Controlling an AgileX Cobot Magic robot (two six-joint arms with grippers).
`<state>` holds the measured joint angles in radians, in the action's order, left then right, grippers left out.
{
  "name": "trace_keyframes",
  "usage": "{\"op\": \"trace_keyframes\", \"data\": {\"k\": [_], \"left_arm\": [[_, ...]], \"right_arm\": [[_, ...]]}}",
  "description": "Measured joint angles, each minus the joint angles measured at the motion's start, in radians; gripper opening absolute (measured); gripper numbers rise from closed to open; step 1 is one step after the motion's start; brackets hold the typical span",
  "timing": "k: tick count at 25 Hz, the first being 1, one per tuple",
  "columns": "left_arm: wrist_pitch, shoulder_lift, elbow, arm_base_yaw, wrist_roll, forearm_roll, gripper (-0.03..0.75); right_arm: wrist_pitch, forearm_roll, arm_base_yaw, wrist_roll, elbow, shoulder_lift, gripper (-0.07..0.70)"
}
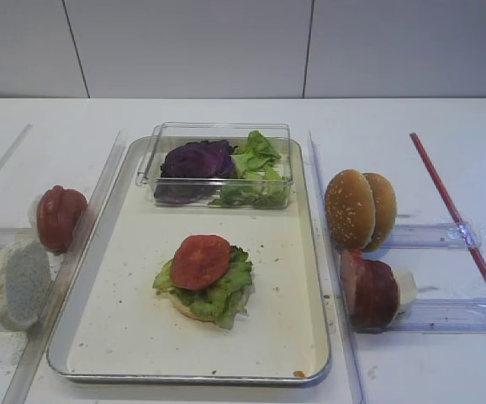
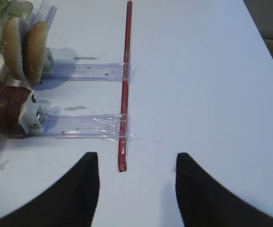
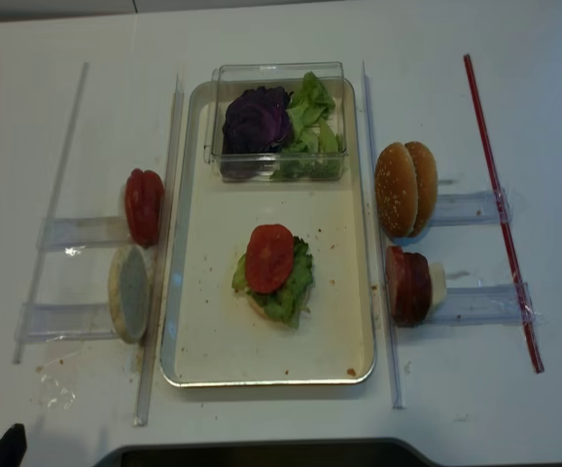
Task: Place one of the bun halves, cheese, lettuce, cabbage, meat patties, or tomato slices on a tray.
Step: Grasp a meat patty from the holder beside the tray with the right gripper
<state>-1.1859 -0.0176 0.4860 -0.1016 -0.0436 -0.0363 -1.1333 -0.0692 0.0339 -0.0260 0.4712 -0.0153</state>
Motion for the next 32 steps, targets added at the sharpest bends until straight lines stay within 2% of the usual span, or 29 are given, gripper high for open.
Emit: {"op": "trace_keyframes", "data": {"k": [5, 9, 19, 25, 32], "left_arm": [[0.0, 0.0, 0.0, 0.0, 0.0, 0.0, 0.492], [0.0, 0.0, 0.0, 0.0, 0.0, 0.0, 0.492], [0.0, 0.0, 0.0, 0.0, -0.001, 0.0, 0.492], [0.0, 0.0, 0.0, 0.0, -0.001, 0.0, 0.492], [0.0, 0.0, 0.0, 0.0, -0.001, 0.0, 0.492]], "right_arm": [[0.058, 0.0, 0.0, -0.059, 0.057, 0.021, 0.392], [0.097, 0.0, 0.0, -0.071, 0.122, 0.115, 0.392], [0.123, 0.0, 0.0, -0.072, 0.241, 0.35, 0.392], [0.081, -0.004, 0.0, -0.072, 0.346, 0.441, 0.392], [-0.05, -0.07, 0.0, -0.072, 0.523, 0.603, 0.392]]}}
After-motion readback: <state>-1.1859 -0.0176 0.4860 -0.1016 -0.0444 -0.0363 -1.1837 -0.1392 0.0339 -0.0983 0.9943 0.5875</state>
